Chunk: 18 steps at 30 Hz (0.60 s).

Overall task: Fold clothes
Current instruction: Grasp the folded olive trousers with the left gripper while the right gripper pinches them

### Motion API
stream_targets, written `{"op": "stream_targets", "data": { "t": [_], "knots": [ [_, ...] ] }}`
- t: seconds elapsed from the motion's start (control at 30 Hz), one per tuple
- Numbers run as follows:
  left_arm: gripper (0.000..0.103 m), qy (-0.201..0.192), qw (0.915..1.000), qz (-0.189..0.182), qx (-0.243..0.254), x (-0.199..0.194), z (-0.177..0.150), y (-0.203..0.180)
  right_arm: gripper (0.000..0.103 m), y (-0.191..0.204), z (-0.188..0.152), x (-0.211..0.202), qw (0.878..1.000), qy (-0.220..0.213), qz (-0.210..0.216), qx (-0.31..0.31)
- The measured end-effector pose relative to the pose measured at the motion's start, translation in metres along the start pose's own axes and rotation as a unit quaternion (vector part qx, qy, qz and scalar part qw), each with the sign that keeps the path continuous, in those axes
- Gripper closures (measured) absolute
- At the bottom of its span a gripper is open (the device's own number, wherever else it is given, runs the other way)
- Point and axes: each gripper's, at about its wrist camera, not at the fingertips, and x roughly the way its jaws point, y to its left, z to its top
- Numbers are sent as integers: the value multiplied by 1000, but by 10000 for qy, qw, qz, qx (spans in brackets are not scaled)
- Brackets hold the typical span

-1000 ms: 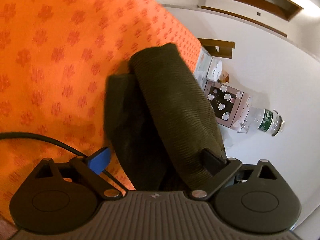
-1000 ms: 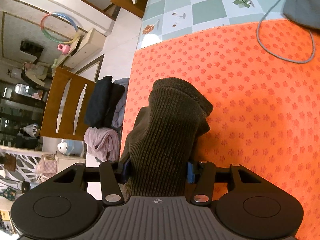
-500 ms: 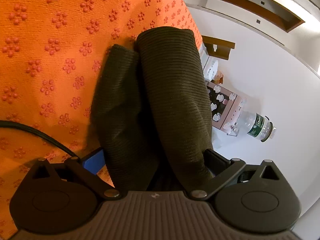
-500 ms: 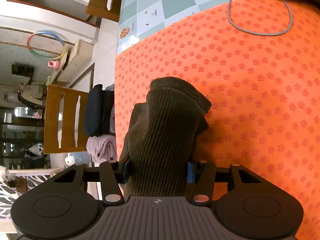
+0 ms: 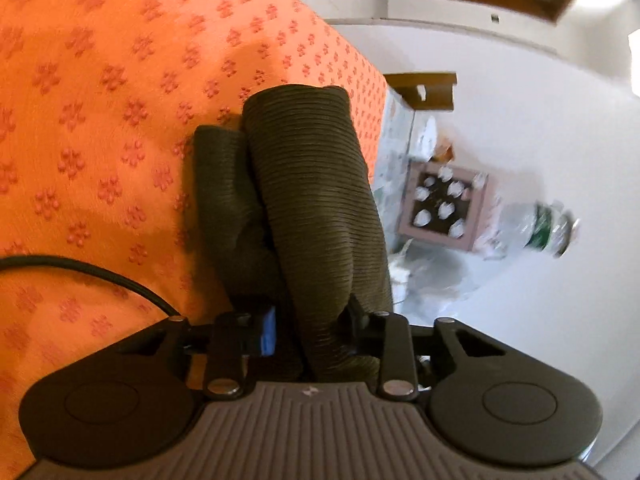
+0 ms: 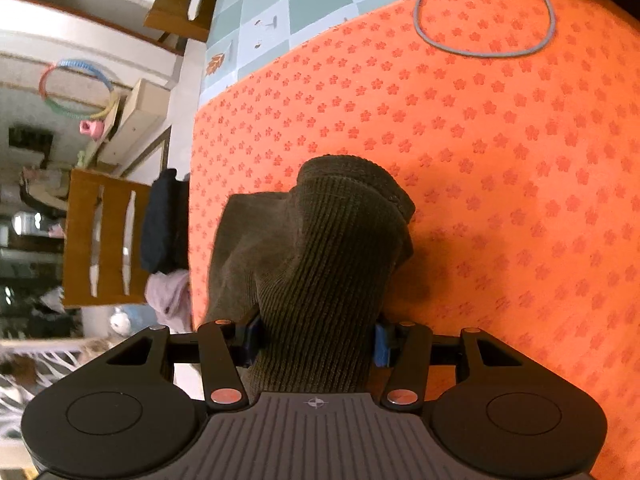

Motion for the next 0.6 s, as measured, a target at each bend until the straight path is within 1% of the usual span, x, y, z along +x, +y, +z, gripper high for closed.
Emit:
{"op": "stream_targets", "data": {
  "t": [0.1,0.2,0.3,0.43,0.5,0.6],
  "knots": [
    [70,-104,9962,349,795,1,-5,-22,49,4,-6,-1,9991,-144,-42,-403],
    [71,-208,9896,556,1313,-2,-11,-38,49,13,-15,-7,9963,-330,-9,-793],
    [71,-268,9853,576,1589,-8,-16,-49,50,28,-24,-18,9914,-535,66,-1195],
    [71,-350,9782,560,1969,-24,-23,-66,51,53,-36,-36,9818,-783,183,-1723],
    [71,-369,9750,560,2118,-33,-25,-77,51,66,-41,-45,9775,-870,234,-1908],
    [71,-323,9721,543,2261,-49,-18,-91,51,84,-48,-54,9744,-974,280,-2007]
  ]
}}
